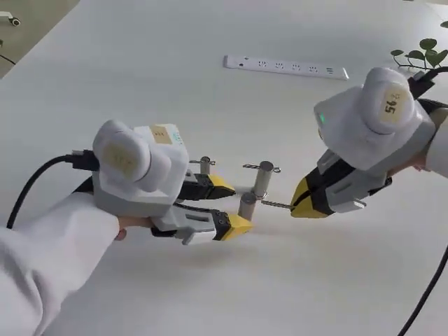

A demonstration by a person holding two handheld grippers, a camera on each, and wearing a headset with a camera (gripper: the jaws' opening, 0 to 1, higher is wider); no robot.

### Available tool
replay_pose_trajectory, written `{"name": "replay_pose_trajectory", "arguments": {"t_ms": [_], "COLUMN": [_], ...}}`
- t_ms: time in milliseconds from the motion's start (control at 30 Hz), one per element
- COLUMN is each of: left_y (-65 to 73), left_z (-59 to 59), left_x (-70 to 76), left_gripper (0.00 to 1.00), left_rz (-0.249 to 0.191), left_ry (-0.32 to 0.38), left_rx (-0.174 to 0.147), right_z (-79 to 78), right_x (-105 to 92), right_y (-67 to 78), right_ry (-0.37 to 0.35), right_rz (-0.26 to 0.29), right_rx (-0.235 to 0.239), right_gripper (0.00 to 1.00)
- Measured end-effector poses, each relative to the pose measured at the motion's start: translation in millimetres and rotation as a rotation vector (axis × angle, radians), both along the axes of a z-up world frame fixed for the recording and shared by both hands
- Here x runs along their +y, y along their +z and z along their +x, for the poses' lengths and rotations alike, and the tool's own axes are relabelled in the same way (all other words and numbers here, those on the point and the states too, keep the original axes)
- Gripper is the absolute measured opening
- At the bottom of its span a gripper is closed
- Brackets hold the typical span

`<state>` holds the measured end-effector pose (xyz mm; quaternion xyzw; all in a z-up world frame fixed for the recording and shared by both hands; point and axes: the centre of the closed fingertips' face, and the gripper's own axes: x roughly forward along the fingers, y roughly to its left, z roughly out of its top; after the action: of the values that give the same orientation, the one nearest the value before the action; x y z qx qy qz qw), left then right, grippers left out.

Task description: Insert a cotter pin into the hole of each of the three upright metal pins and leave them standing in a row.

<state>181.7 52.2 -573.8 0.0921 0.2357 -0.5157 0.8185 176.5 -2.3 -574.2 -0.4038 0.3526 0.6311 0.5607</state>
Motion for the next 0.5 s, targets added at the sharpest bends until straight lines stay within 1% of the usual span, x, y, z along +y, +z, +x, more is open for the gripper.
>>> {"name": "replay_pose_trajectory", "arguments": {"t_ms": [67, 167, 233, 300, 367, 433, 500], "left_y": [-3.1, -5.6, -7.1, -9.3, -10.6, -11.3, -11.2], "left_z": [-0.8, -0.1, 2.4, 1.5, 1.8, 1.8, 2.3], "left_x": [-2.1, -5.5, -7.1, -8.2, -8.3, -8.4, -8.6], "left_gripper": [0.31, 0.27, 0.26, 0.25, 0.21, 0.13, 0.12], "left_rz": [0.001, 0.005, 0.006, 0.006, 0.012, 0.010, 0.005], "left_ry": [-0.016, -0.032, -0.027, -0.036, -0.041, -0.040, -0.043], "left_rx": [0.010, 0.006, 0.008, 0.023, 0.020, 0.028, 0.027], "right_z": [1.5, 1.8, 2.9, 4.1, 3.0, 1.9, 2.3], "right_x": [0.3, 1.3, 1.4, 1.1, 2.8, 4.6, 6.1], "right_y": [0.3, 0.3, -0.7, -2.0, -1.5, -0.5, 1.3], "right_ry": [0.002, 0.016, 0.028, 0.035, 0.040, 0.042, 0.051], "right_rz": [-0.001, -0.007, -0.017, -0.030, -0.027, -0.023, -0.027], "right_rx": [0.003, 0.003, -0.004, -0.013, -0.009, -0.004, -0.013], "right_gripper": [0.00, 0.00, 0.00, 0.00, 0.00, 0.00, 0.00]}}
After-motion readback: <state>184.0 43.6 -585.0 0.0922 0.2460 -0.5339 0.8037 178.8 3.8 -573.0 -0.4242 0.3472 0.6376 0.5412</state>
